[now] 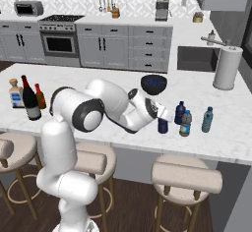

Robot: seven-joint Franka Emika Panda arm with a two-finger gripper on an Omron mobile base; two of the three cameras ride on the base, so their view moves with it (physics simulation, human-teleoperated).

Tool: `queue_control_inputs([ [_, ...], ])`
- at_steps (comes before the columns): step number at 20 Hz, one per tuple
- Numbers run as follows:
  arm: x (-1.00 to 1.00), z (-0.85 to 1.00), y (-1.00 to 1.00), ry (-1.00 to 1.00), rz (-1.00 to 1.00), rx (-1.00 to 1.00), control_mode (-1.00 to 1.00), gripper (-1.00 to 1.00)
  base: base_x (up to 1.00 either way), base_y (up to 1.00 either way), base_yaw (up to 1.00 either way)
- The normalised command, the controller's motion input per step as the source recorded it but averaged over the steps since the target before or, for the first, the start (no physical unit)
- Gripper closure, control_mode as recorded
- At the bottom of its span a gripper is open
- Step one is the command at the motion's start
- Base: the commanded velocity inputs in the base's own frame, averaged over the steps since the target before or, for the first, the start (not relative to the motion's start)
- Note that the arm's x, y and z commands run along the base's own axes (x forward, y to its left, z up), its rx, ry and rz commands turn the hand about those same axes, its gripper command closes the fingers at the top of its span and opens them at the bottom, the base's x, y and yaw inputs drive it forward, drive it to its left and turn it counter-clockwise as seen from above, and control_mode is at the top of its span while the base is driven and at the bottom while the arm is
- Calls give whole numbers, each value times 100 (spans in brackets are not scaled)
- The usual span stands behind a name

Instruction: Move the plastic bottles in the middle to the plastics group, and the glass bottles in the middle to the glass group.

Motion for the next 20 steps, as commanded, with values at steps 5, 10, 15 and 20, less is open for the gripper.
queue_control_inputs([
  [5, 28, -1, 0, -3, 8, 0, -100, 100, 0, 0, 0],
  [10, 7, -24, 0, 0, 6, 1, -100, 100, 0, 0, 0],
  [15, 16, -19, -16, 0, 6, 0, -100, 100, 0, 0, 0],
  [20, 16, -15, -18, 0, 8, 0, -100, 100, 0, 0, 0],
])
